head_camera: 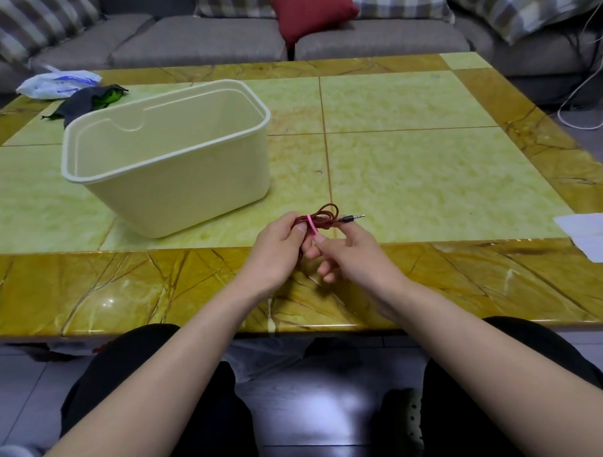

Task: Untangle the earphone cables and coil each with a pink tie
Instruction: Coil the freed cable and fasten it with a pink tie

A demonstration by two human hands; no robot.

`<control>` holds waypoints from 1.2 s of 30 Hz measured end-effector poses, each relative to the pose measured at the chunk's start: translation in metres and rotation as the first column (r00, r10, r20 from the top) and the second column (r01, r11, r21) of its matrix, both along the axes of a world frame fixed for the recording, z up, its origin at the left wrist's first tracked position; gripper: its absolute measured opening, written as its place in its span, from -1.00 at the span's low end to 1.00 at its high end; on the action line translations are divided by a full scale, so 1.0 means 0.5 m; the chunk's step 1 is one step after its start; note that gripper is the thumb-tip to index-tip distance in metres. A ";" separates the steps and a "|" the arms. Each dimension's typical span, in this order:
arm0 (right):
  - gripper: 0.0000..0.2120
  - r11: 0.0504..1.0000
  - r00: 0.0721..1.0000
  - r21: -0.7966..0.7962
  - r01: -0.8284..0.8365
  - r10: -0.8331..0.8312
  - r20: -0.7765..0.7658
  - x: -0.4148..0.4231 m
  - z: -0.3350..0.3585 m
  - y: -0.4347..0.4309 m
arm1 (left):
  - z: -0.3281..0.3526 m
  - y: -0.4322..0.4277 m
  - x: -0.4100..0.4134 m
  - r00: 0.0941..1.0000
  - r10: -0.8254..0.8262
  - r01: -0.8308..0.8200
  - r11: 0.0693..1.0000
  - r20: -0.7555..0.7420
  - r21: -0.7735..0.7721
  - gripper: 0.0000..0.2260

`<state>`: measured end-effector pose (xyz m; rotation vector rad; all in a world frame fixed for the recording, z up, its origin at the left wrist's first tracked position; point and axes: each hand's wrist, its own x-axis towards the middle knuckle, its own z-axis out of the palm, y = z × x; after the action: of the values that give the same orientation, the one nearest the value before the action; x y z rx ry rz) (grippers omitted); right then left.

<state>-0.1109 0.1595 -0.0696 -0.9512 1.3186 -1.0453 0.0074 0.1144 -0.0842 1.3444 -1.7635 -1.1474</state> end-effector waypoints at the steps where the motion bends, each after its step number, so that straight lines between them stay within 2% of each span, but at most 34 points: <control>1: -0.86 1.000 1.000 -0.016 0.012 -0.012 -0.019 -0.002 0.000 0.000 | -0.005 -0.002 0.003 1.000 -0.025 0.026 0.999 -0.016 0.035 -0.73; 6: -0.94 1.000 0.997 -0.027 0.005 -0.007 -0.082 -0.007 -0.005 0.000 | -0.017 -0.004 0.010 0.989 -0.148 0.147 0.981 -0.004 0.128 -0.70; 10: -0.95 0.999 0.989 -0.022 -0.025 0.022 -0.143 -0.014 -0.009 -0.003 | -0.009 0.005 0.004 0.975 -0.211 0.200 0.971 0.073 0.132 -0.72; 13: -0.97 0.998 0.985 -0.049 -0.036 0.027 -0.170 -0.017 -0.009 -0.005 | -0.005 0.013 0.006 0.970 -0.230 0.225 0.972 0.083 0.069 -0.67; 15: -0.98 0.995 0.980 -0.080 -0.052 0.035 -0.197 -0.018 -0.009 -0.006 | -0.009 0.012 0.008 0.972 -0.219 0.217 0.976 0.086 0.030 -0.66; 18: -0.97 0.992 0.972 -0.093 -0.084 0.060 -0.228 -0.019 -0.010 -0.005 | -0.013 0.007 0.005 0.985 -0.173 0.172 0.983 0.006 0.068 -0.68; 22: -0.89 0.994 0.986 -0.051 -0.094 0.086 -0.140 -0.024 -0.003 -0.002 | -0.008 0.011 -0.004 0.994 -0.090 0.096 0.989 -0.055 0.112 -0.70; 25: -0.91 0.991 0.986 0.036 -0.128 0.131 -0.104 -0.038 0.004 0.000 | -0.006 0.014 -0.007 0.995 -0.044 0.054 0.991 -0.086 0.119 -0.73; 32: -0.95 0.988 0.977 0.009 -0.153 0.153 -0.149 -0.041 -0.002 0.007 | 0.003 0.014 -0.012 0.998 -0.043 0.048 0.990 -0.039 0.132 -0.75; 36: -0.76 0.988 0.971 -0.042 -0.147 0.136 -0.194 -0.036 -0.008 0.011 | -0.003 0.011 -0.005 0.998 -0.062 0.057 0.989 0.034 0.133 -0.75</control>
<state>-0.1289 0.1648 -0.0735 -1.1947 1.3611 -0.9018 0.0048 0.1201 -0.0855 1.4070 -1.7921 -1.2991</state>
